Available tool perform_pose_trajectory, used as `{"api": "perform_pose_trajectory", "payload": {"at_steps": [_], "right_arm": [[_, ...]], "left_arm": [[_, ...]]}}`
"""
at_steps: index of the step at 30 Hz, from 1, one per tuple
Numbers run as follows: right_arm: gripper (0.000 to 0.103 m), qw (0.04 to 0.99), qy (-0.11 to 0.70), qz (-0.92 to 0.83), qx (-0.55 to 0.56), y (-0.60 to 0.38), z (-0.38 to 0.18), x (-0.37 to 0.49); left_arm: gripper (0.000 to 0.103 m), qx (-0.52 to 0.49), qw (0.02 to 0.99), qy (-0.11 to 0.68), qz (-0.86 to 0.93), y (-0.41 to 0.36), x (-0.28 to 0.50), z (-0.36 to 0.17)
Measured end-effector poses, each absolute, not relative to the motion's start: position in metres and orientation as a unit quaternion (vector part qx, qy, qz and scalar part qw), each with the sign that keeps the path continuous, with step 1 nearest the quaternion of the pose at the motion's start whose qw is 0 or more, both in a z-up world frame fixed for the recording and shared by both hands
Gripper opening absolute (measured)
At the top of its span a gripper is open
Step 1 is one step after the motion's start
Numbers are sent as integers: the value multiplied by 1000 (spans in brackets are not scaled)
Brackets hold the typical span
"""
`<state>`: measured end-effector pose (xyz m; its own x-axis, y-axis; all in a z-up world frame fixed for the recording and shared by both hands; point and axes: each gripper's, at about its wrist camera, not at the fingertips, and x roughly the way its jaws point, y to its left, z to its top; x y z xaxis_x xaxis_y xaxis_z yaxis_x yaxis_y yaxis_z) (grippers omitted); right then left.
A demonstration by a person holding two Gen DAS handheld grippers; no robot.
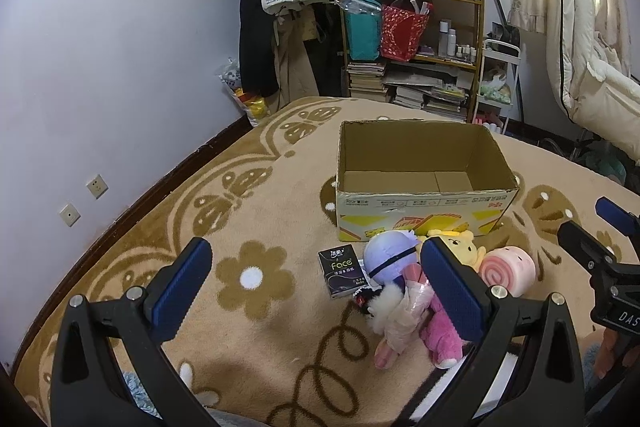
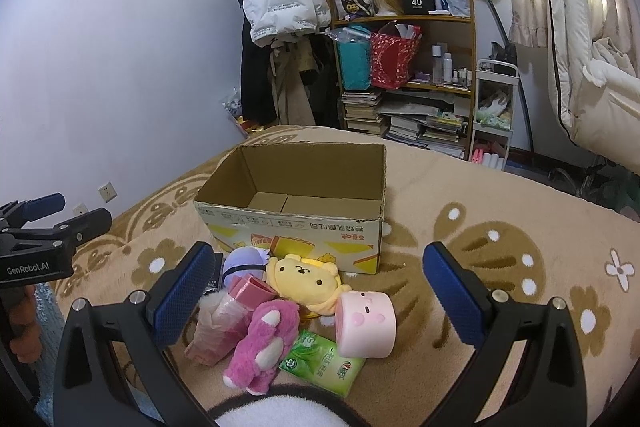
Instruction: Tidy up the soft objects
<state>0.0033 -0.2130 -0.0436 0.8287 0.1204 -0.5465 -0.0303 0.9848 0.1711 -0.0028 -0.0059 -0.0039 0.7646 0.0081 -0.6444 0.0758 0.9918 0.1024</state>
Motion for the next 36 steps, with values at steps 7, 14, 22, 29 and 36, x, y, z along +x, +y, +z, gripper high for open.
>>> {"api": "perform_pose_trajectory", "payload": {"at_steps": [7,14,22,29,36], "right_arm": [[103,952,292,40,82,-212,-44,4],[103,952,293,41,84,-213,-45,4],[103,951,294,40,83,-212,-45,5],[103,951,293,41,85,-213,-45,4],[103,951,293,42,84,-213,-45,4]], "left_arm": [[103,66,937,343,-21,-6,-1,-4],[103,67,937,342,-21,-7,-2,-4],[103,66,937,342,-20,-7,-2,-5],[103,67,937,343,-19,-7,-2,-5],[103,67,937,342,-19,-6,-1,-5]]}}
